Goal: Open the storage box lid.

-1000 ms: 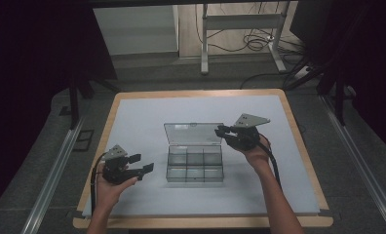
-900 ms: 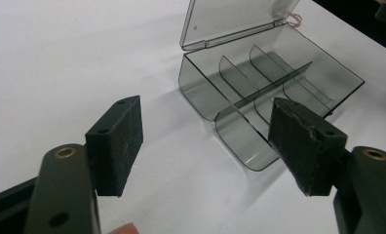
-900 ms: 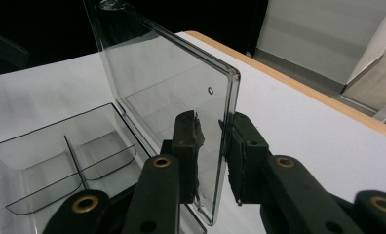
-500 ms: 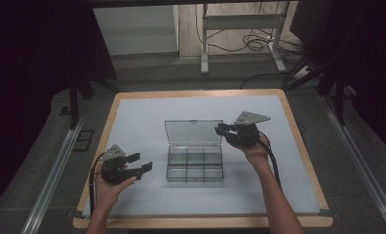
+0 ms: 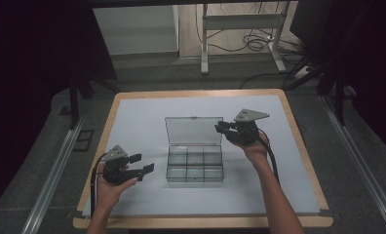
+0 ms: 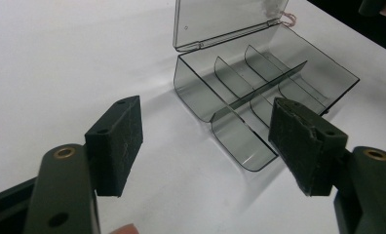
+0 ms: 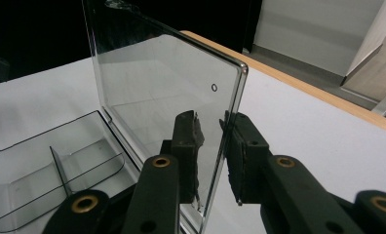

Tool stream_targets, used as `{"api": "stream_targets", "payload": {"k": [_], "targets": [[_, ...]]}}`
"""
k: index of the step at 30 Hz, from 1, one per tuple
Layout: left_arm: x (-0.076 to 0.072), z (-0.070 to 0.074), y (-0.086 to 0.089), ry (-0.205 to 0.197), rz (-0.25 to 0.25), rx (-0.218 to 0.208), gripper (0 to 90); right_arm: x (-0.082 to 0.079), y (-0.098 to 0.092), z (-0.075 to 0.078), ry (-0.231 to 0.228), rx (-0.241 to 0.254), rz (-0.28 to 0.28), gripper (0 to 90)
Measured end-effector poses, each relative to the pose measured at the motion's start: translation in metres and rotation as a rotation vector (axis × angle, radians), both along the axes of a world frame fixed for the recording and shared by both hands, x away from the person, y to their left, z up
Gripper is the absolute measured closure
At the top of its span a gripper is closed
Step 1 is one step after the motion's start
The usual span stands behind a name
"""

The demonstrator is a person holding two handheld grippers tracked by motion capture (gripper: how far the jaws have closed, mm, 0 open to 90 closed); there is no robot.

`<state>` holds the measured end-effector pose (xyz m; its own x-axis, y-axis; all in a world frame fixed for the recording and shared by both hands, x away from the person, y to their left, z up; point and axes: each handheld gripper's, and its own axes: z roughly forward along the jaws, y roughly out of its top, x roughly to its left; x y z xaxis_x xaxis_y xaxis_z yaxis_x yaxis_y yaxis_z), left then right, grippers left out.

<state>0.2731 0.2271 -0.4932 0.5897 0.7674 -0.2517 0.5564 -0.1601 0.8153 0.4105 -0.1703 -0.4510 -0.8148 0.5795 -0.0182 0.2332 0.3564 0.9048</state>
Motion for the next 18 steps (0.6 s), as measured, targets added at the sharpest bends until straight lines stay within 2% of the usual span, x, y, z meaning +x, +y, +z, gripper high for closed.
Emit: {"api": "stream_targets", "payload": {"k": [18], "targets": [[0.002, -0.004, -0.004, 0.018, -0.002, 0.004, 28.5, 0.016, 0.001, -0.001, 0.041, -0.01, -0.015, 72.6]]}}
